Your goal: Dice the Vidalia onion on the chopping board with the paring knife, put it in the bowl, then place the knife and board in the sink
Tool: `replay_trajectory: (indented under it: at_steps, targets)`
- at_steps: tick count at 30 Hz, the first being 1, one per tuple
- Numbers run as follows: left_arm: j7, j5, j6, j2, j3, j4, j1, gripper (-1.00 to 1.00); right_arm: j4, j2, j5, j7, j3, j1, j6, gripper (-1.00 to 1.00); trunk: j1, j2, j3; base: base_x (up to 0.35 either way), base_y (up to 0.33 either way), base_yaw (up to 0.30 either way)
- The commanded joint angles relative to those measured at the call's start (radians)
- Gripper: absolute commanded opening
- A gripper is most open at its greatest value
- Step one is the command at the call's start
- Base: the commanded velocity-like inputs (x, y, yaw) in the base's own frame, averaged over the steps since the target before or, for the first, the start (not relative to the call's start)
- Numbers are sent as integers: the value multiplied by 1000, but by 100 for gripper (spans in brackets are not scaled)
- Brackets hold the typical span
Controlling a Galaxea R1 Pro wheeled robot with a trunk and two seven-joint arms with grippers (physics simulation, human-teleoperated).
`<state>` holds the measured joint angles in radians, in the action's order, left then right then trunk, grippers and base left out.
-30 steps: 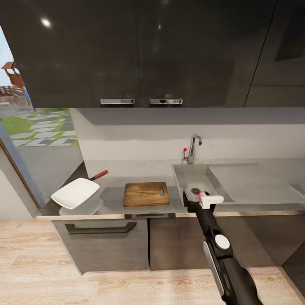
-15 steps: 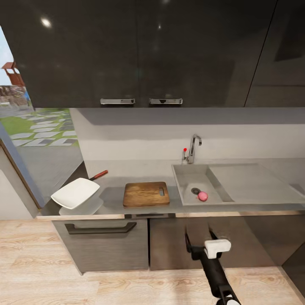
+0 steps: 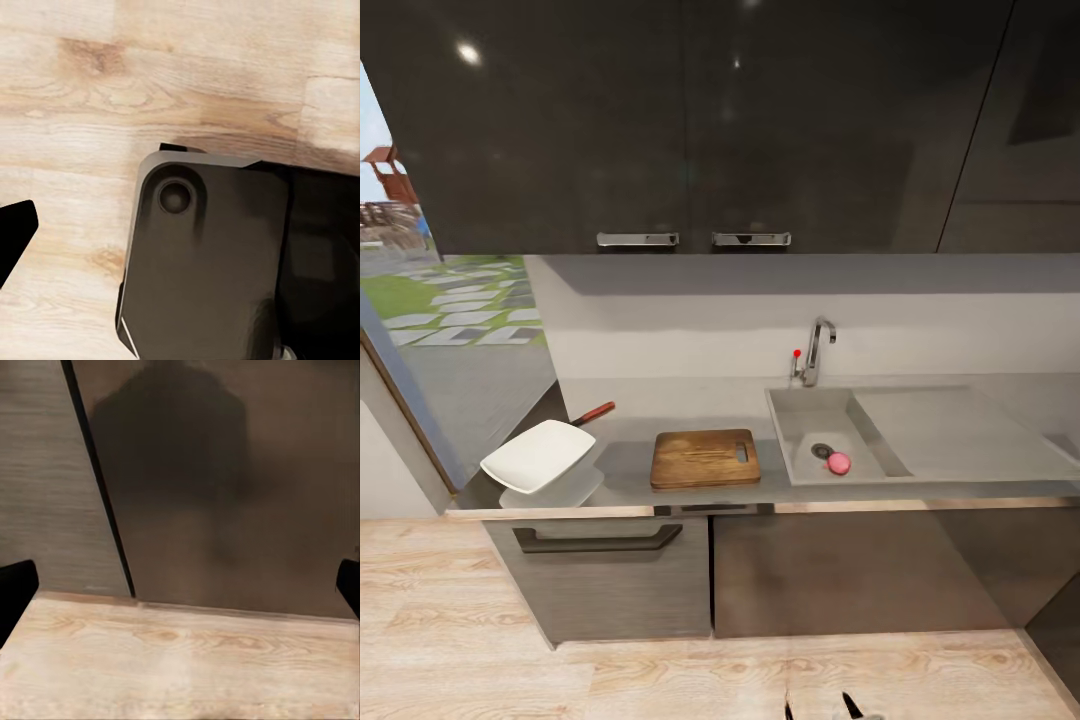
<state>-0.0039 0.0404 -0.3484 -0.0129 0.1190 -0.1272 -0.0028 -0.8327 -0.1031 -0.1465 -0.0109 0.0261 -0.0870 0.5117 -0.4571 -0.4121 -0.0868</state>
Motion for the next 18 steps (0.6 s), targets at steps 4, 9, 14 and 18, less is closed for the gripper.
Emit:
replay_trajectory:
  at_steps: [4, 9, 14, 18]
  targets:
    - [3, 4, -3, 0, 2, 0, 0, 100, 68, -4, -4, 0, -2, 0, 4, 100, -1, -2, -2, 0, -48, 0]
    - [4, 4, -3, 1, 2, 0, 0, 100, 76, -6, -1, 4, -3, 0, 4, 100, -1, -2, -2, -66, -219, 0]
    - [5, 4, -2, 1, 2, 0, 0, 100, 77, -10, 1, 5, -2, 0, 4, 100, -1, -2, -2, -108, -258, 0]
    - [5, 4, -1, 1, 2, 0, 0, 100, 77, -10, 1, 6, -2, 0, 4, 100, -1, -2, -2, -118, -270, -1]
